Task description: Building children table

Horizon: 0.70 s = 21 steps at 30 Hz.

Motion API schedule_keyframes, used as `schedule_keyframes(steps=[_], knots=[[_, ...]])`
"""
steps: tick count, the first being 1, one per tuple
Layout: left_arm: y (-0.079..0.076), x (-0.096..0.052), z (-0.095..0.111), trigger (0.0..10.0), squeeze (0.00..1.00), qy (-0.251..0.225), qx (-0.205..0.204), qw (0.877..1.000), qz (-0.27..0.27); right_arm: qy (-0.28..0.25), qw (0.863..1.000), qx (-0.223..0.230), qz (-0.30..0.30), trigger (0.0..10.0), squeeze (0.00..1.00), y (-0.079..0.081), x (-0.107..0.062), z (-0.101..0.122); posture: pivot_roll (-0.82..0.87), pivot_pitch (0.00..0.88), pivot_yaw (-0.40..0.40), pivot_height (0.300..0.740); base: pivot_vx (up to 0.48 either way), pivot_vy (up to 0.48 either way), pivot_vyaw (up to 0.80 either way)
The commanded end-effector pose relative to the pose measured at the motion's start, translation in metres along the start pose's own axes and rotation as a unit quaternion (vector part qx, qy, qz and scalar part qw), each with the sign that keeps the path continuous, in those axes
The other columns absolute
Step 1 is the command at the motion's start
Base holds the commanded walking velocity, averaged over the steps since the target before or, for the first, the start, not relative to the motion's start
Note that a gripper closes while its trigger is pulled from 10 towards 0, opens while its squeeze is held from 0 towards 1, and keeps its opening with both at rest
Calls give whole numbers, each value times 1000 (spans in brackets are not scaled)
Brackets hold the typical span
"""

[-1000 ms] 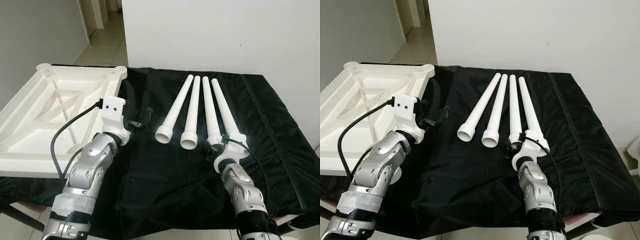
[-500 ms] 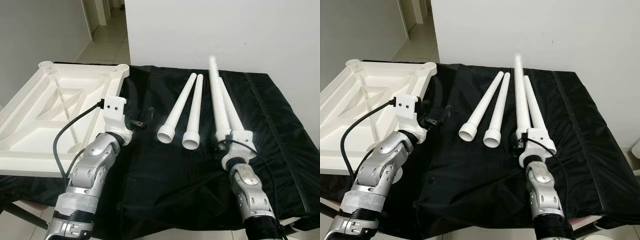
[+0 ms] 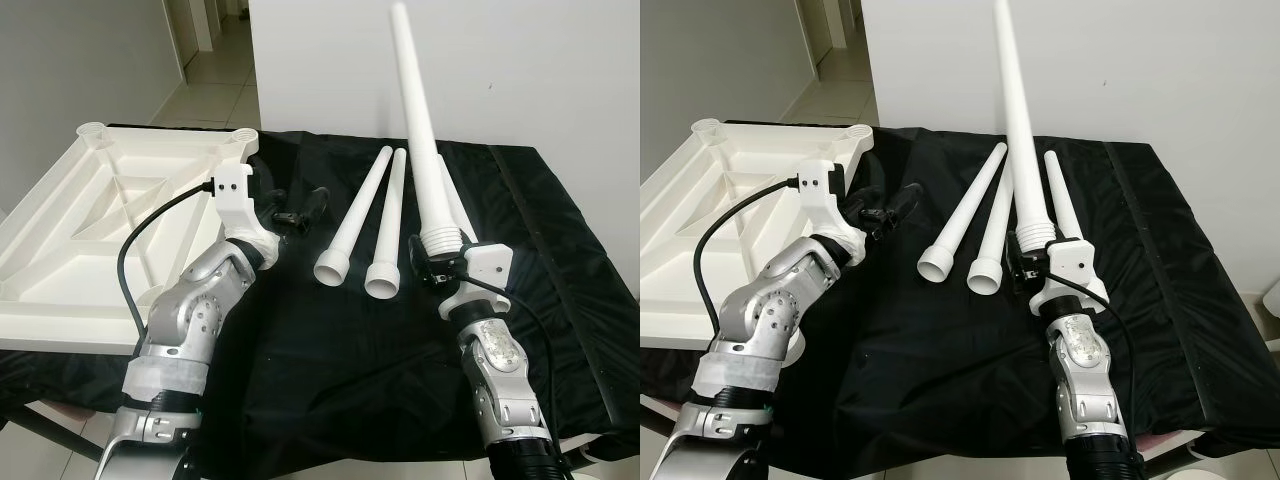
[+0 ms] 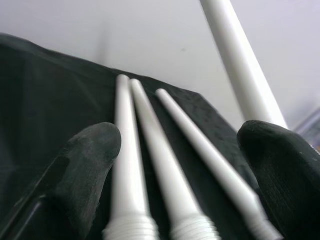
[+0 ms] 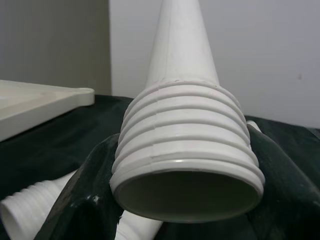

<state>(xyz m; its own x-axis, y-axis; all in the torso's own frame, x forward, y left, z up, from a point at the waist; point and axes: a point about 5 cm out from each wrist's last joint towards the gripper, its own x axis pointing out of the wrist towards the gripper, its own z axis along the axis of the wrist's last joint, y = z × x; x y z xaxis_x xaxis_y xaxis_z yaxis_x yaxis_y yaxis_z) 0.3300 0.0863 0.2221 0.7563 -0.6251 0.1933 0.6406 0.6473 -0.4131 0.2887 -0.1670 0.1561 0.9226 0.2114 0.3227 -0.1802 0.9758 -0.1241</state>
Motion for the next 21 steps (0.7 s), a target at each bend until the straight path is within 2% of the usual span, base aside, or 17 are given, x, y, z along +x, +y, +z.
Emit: schedule_keyframes(steps=[1, 5, 6, 7, 9, 11, 19, 21], knots=[[-9, 4, 2, 10000, 67, 20, -22, 995, -100, -21, 999, -3, 32, 10000, 0, 9, 3, 6, 1, 0, 40, 740, 0, 0, 0], [-9, 8, 6, 10000, 67, 26, -35, 993, -111, -22, 999, -9, 49, 10000, 0, 13, 5, 6, -1, 0, 43, 740, 0, 0, 0], [-8, 15, 14, 10000, 0, 20, -65, 990, -120, -24, 997, -11, 76, 10000, 0, 20, 7, 7, -7, 0, 47, 740, 0, 0, 0], [-8, 20, 21, 10000, 0, 16, -91, 987, -131, -25, 994, -16, 101, 10000, 0, 27, 8, 8, -7, 0, 47, 740, 0, 0, 0], [-8, 20, 21, 10000, 0, 16, -91, 987, -131, -25, 994, -16, 101, 10000, 0, 27, 8, 8, -7, 0, 47, 740, 0, 0, 0], [-10, 28, 30, 10000, 0, 16, -117, 982, -146, -33, 990, -32, 134, 10000, 0, 36, 10, 9, -19, 0, 52, 740, 0, 0, 0], [-13, 36, 36, 10000, 0, 38, -142, 975, -168, -43, 984, -53, 167, 10000, 0, 47, 6, 11, -28, 0, 54, 740, 0, 0, 0], [-13, 38, 38, 10000, 0, 46, -137, 975, -165, -46, 982, -58, 173, 10000, 0, 50, 5, 11, -29, 0, 56, 740, 0, 0, 0]])
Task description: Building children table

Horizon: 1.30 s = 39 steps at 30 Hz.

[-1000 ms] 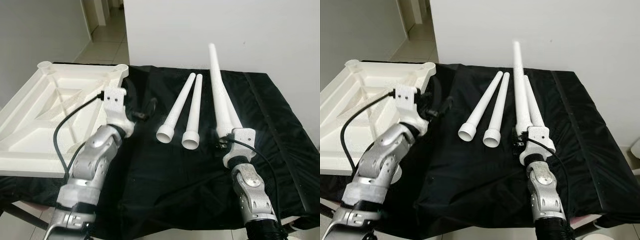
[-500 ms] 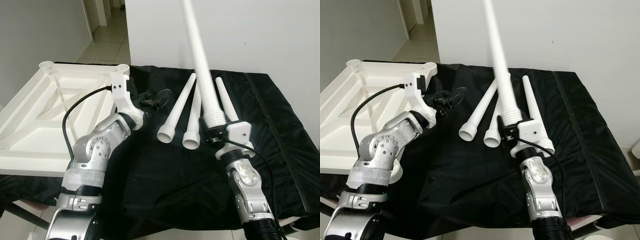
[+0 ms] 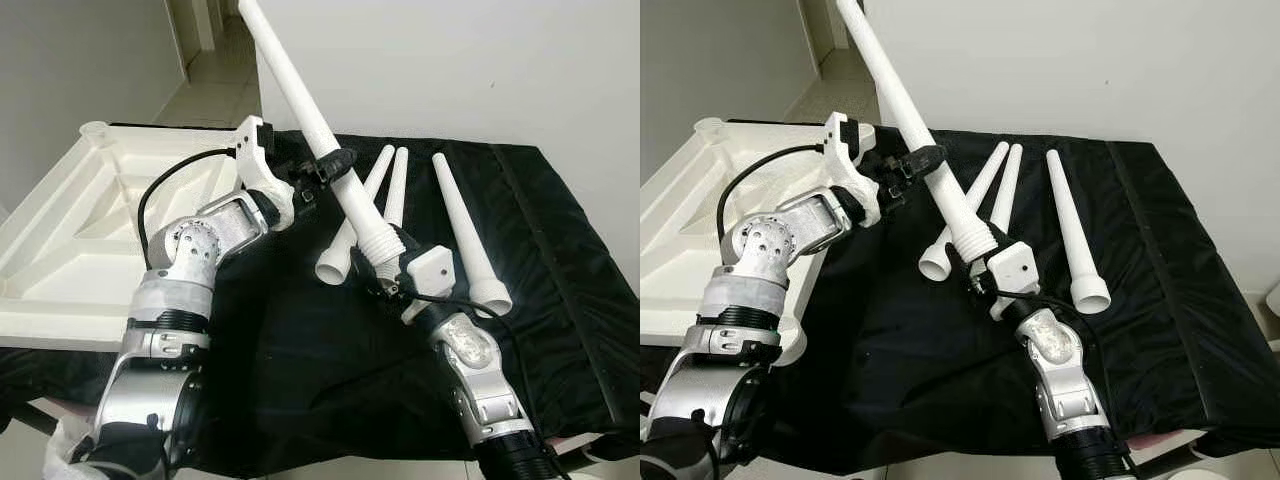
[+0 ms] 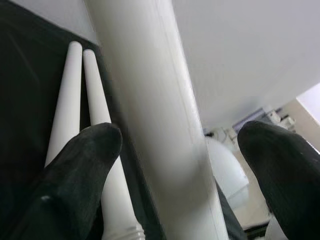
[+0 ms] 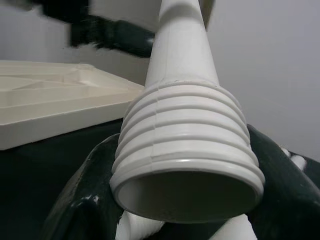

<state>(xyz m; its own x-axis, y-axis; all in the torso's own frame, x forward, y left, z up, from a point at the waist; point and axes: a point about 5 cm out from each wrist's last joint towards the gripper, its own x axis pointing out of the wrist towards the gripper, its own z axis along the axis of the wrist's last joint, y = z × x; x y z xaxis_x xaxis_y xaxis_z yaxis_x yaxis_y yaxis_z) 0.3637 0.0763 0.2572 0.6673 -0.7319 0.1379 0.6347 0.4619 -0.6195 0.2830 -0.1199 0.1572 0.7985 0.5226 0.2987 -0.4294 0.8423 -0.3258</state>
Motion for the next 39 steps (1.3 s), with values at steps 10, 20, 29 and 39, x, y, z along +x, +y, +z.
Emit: schedule_keyframes(steps=[10, 20, 29, 39], knots=[[-7, 9, 38, 10000, 0, -4, -8, 997, -73, -4, 999, -23, 37, 10000, 0, 17, -14, -5, -30, 0, 62, 740, 0, 0, 0], [3, 10, 60, 0, 0, -44, -30, 998, -31, 8, 998, -32, 48, 10000, 0, 20, -19, -12, -31, 0, 60, 740, 0, 0, 0], [10, 8, 66, 0, 0, -57, -73, 995, -25, 12, 998, -36, 42, 10000, 0, 16, -18, -15, -26, 0, 54, 740, 0, 0, 0], [20, 5, 65, 10000, 0, -64, -102, 993, 2, 4, 999, -21, 34, 10000, 1000, 16, -15, -16, -16, 0, 46, 740, 0, 0, 0]])
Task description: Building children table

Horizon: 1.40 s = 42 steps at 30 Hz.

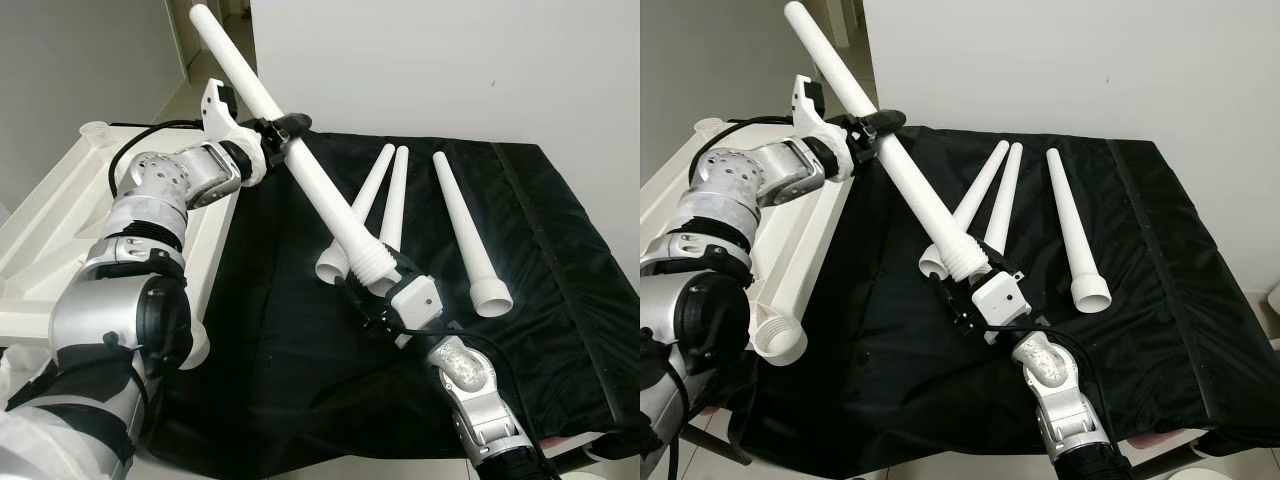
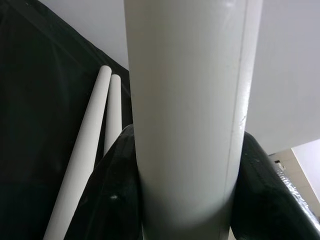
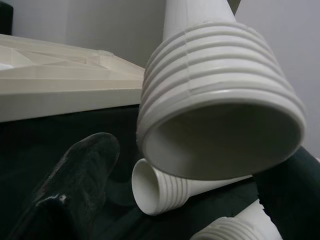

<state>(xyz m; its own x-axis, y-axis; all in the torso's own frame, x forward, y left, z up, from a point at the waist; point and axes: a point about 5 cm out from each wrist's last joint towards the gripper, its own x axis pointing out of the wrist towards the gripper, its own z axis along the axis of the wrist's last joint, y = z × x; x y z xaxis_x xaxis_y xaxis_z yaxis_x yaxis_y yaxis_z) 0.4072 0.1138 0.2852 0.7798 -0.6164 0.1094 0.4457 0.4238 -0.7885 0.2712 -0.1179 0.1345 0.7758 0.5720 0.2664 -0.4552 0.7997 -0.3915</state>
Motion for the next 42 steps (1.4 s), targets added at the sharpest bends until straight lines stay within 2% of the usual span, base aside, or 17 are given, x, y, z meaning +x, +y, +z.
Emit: schedule_keyframes(steps=[1, 4, 5, 6, 7, 13, 16, 17, 19, 20, 21, 22, 26, 29, 31, 35, 42], knots=[[-8, -1, 6, 10000, 0, -10, 6, 998, -60, -2, 1000, 10, 2, 10000, 1000, 2, 0, -1, -16, 0, 46, 740, 0, 0, 0], [-7, -1, 8, 10000, 0, -15, 13, 998, -54, 1, 1000, 25, -14, 10000, 1000, -1, -1, -2, -11, 0, 44, 740, 0, 0, 0], [-8, -2, 15, 10000, 0, -40, 46, 997, -46, 23, 997, 52, -48, 10000, 1000, -8, -6, -6, -16, 0, 45, 740, 0, 0, 0], [-8, -2, 15, 10000, 0, -40, 46, 997, -46, 23, 997, 52, -48, 10000, 1000, -8, -6, -6, -16, 0, 45, 740, 0, 0, 0], [-9, -2, 21, 10000, 0, -58, 72, 995, -40, 39, 995, 68, -67, 10000, 0, -13, -8, -9, -20, 0, 46, 740, 0, 0, 0], [-11, -3, 27, 10000, 0, -78, 95, 992, -35, 62, 991, 75, -89, 10000, 0, -19, -11, -13, -22, 0, 46, 740, 0, 0, 0], [-15, -3, 34, 10000, 0, -102, 134, 985, -32, 98, 987, 79, -99, 10000, 0, -25, -14, -19, -28, 0, 49, 740, 0, 0, 0], [-20, -3, 37, 10000, 0, -120, 166, 978, -30, 106, 986, 79, -100, 10000, 0, -27, -14, -18, -29, 0, 50, 740, 0, 0, 0], [-20, -3, 37, 10000, 0, -120, 166, 978, -30, 106, 986, 79, -100, 10000, 0, -27, -14, -18, -29, 0, 50, 740, 0, 0, 0], [-30, -3, 39, 10000, 0, -149, 223, 963, -34, 104, 988, 80, -79, 10000, 0, -27, -8, -10, -30, 0, 54, 740, 0, 0, 0], [-30, -3, 39, 10000, 0, -149, 223, 963, -34, 104, 988, 80, -79, 10000, 0, -27, -8, -10, -30, 0, 54, 740, 0, 0, 0], [-35, -2, 36, 10000, 0, -156, 259, 952, -39, 99, 989, 85, -63, 10000, 0, -25, -3, -5, -30, 0, 54, 740, 0, 0, 0], [-43, 1, 28, 10000, 0, -163, 305, 937, -50, 87, 990, 98, -45, 10000, 0, -24, 5, 4, -27, 0, 50, 740, 0, 0, 0], [-59, 6, 10, 10000, 0, -170, 375, 908, -73, 67, 991, 97, -60, 10000, 0, -34, 22, 20, -21, 0, 46, 740, 0, 0, 0], [-59, 6, 10, 10000, 0, -170, 375, 908, -73, 67, 991, 97, -60, 10000, 0, -34, 22, 20, -21, 0, 46, 740, 0, 0, 0], [-70, 11, -5, 10000, 0, -170, 410, 892, -89, 48, 992, 81, -88, 10000, 0, -45, 41, 34, -20, 0, 46, 740, 0, 0, 0], [-80, 15, -19, 10000, 0, -170, 420, 885, -103, 39, 991, 68, -106, 10000, 0, -50, 59, 44, -17, 0, 46, 740, 0, 0, 0]])
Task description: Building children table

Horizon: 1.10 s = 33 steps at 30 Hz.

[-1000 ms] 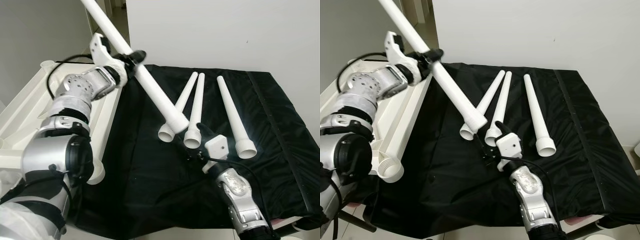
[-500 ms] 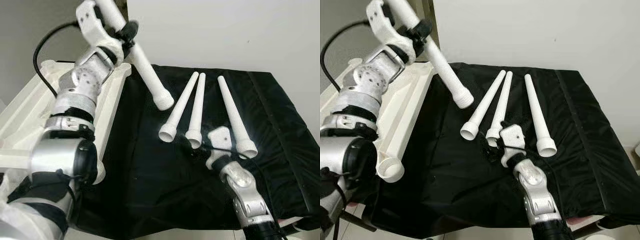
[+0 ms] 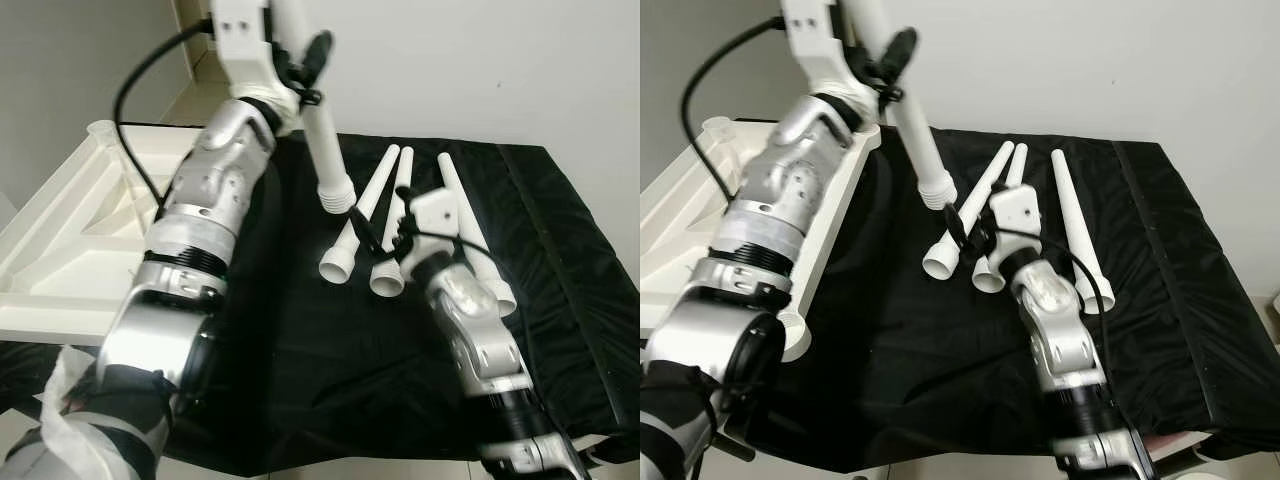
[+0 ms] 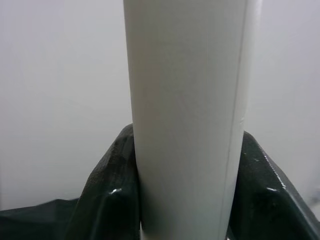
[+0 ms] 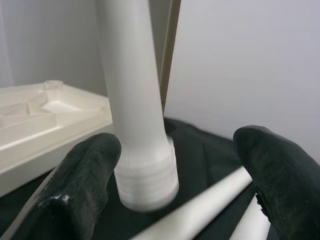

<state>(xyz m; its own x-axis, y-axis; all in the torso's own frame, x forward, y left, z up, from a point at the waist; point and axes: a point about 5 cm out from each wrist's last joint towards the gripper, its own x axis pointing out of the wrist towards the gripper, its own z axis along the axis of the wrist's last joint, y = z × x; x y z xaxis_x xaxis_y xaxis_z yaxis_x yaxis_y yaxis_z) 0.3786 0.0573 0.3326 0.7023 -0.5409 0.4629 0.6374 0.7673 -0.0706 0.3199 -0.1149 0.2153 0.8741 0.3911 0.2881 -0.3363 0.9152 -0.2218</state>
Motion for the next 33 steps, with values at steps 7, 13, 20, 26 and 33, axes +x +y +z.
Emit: schedule_keyframes(steps=[7, 13, 20, 26, 33], knots=[[-39, 0, 6, 10000, 0, -30, 22, 998, -60, 20, 999, -26, 0, 10000, 0, 2, 21, 1, 3, 0, 39, 740, 0, 0, 0], [-54, 1, 8, 10000, 0, -40, 9, 997, -71, 20, 999, -33, 2, 10000, 0, 2, 34, 4, 11, 0, 37, 740, 0, 0, 0], [-71, 1, 8, 10000, 0, -46, -14, 995, -83, 16, 999, -40, 1, 10000, 0, 0, 44, 7, 17, 0, 36, 740, 0, 0, 0], [-79, -1, 7, 10000, 0, -45, -20, 995, -89, 12, 999, -44, -2, 10000, 0, -2, 48, 9, 20, 0, 35, 740, 0, 0, 0], [-83, -1, 7, 10000, 0, -40, -19, 994, -95, 8, 999, -38, -9, 0, 0, -5, 50, 9, 21, 0, 43, 740, 0, 0, 0]])
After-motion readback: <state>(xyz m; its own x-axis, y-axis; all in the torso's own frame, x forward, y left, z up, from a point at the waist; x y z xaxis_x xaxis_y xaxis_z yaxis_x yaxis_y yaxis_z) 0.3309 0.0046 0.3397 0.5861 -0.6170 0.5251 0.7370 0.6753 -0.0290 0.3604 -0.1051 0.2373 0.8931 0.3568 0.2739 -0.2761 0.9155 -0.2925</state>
